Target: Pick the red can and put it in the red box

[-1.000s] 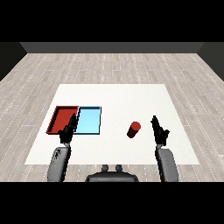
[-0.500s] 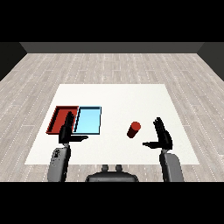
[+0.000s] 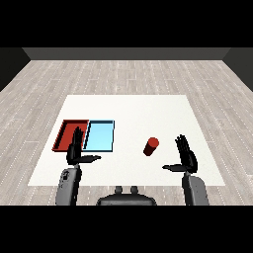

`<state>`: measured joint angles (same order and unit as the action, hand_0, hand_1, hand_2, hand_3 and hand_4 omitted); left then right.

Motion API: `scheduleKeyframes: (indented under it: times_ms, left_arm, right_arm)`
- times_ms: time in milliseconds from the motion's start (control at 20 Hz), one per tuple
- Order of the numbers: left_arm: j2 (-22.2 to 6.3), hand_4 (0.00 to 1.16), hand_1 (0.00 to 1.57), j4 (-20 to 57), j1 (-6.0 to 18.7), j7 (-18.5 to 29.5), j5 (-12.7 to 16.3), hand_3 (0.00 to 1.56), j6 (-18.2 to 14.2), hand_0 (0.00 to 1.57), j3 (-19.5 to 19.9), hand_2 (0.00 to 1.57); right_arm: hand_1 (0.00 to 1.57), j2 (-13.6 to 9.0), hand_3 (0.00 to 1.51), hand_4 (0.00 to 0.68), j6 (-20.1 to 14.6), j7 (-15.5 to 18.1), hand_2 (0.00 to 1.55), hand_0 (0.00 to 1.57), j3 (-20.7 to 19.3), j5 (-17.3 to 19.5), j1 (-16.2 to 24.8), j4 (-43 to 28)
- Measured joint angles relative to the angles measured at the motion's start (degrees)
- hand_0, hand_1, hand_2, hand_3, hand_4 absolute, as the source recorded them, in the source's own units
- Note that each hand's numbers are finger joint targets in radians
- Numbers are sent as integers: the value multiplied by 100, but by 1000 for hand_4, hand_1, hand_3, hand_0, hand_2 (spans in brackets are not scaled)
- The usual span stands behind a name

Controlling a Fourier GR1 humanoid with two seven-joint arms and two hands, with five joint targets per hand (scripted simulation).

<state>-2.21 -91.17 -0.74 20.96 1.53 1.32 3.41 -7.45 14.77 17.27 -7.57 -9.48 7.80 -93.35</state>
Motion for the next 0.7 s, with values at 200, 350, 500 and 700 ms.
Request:
scheduleKeyframes:
  times_ms: [200,350,500,700]
  left_arm:
    - [-37,0,0,-26,54,6,36,0,21,0,35,0]
    - [-38,0,0,-119,-7,-7,40,0,19,0,25,0]
    - [-20,0,0,-171,7,-45,-2,0,-27,0,-9,0]
    - [-60,0,0,110,122,98,35,0,23,0,68,0]
  right_arm:
    - [0,18,0,0,41,11,0,0,-66,-10,-62,8]
    - [0,25,0,0,60,16,0,0,-136,-25,-156,92]
    - [0,51,0,0,109,50,0,0,-182,-47,-98,105]
    - [0,14,0,0,152,-23,0,0,-259,-100,-351,349]
